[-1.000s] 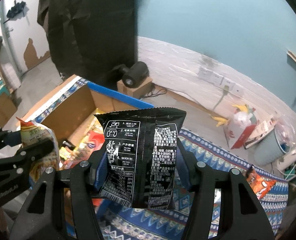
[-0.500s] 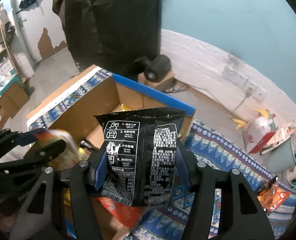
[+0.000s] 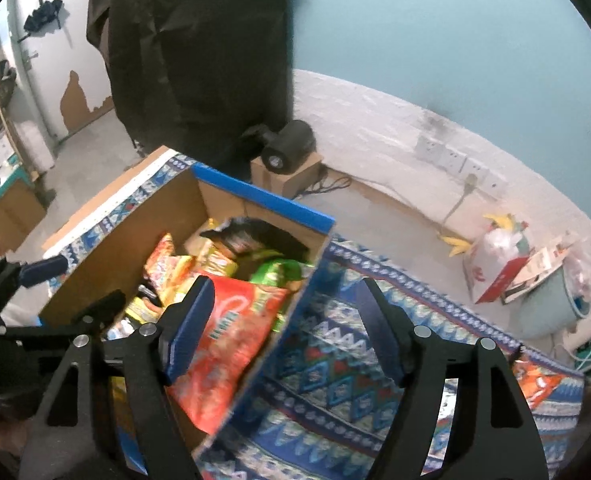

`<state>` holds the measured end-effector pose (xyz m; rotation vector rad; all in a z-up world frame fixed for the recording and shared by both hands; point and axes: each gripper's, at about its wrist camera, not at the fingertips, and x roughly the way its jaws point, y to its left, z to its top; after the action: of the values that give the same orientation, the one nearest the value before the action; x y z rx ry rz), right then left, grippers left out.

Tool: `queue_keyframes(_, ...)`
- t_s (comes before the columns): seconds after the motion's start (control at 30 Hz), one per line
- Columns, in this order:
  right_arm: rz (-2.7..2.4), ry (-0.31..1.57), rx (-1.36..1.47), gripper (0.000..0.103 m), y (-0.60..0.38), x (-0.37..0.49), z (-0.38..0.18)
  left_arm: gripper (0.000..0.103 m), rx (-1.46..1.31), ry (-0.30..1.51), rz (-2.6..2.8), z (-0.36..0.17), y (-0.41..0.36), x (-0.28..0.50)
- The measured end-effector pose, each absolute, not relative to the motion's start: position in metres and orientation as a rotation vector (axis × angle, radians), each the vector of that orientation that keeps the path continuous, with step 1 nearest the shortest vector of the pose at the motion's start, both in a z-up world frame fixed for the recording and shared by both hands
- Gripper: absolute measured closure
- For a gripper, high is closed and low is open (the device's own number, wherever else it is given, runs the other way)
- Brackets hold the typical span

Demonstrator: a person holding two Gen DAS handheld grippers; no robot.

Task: Organize snacks
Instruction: 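Release the fries bag from left tool while right tool drops black bag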

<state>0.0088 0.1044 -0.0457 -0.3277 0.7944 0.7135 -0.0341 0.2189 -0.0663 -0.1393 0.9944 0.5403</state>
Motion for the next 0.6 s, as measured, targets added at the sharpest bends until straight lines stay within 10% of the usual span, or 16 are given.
queue_keyframes(0.6,0.563,0.755,-0.338,0.027,0.003,0.018,-0.037,0.027,-0.027,0.990,0.406,-0.054,0.128,0.010)
